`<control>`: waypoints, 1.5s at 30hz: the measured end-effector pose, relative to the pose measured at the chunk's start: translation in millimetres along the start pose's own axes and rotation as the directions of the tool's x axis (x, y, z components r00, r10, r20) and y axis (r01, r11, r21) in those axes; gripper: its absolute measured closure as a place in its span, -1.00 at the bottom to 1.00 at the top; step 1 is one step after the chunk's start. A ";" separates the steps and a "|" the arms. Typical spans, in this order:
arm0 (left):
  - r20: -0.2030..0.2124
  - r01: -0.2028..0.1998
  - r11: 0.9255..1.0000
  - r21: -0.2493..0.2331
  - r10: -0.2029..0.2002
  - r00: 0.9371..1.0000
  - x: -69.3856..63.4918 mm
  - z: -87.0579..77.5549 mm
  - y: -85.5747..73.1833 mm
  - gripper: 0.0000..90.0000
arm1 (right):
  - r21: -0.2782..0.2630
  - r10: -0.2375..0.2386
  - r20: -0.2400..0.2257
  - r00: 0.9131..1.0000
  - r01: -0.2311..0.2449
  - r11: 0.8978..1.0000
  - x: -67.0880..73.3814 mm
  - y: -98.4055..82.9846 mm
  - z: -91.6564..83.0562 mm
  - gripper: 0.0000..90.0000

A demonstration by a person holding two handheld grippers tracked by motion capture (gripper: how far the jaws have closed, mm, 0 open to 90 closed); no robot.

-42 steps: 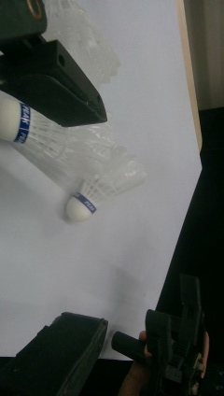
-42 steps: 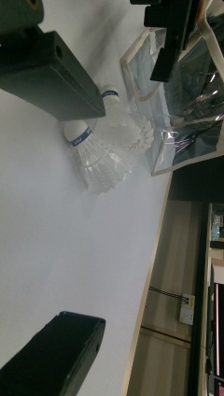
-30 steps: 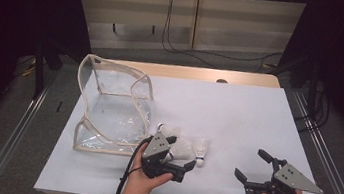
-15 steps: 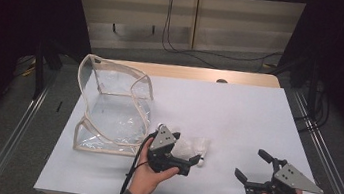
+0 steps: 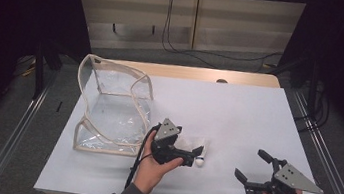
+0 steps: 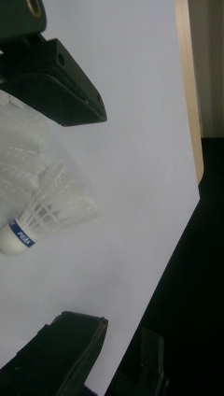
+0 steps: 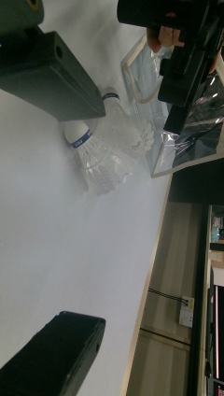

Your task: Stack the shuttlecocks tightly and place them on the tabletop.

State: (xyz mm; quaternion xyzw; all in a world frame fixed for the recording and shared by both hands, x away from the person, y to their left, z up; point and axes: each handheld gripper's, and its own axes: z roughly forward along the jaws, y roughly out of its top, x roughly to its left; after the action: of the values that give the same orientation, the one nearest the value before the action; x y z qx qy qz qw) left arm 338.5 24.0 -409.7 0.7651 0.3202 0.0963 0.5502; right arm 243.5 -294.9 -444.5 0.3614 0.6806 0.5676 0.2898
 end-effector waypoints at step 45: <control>-0.274 0.053 0.990 0.130 -0.015 0.962 32.4 31.7 10.7 -0.76 | -0.001 0.007 -0.015 1.000 -0.007 1.000 -1.0 -0.6 0.0 -0.98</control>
State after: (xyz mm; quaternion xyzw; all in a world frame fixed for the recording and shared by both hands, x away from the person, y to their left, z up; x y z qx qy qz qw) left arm 383.7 16.5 -418.5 0.7747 0.4118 0.1692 0.4491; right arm 244.0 -295.8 -445.1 0.3596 0.6812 0.5715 0.2830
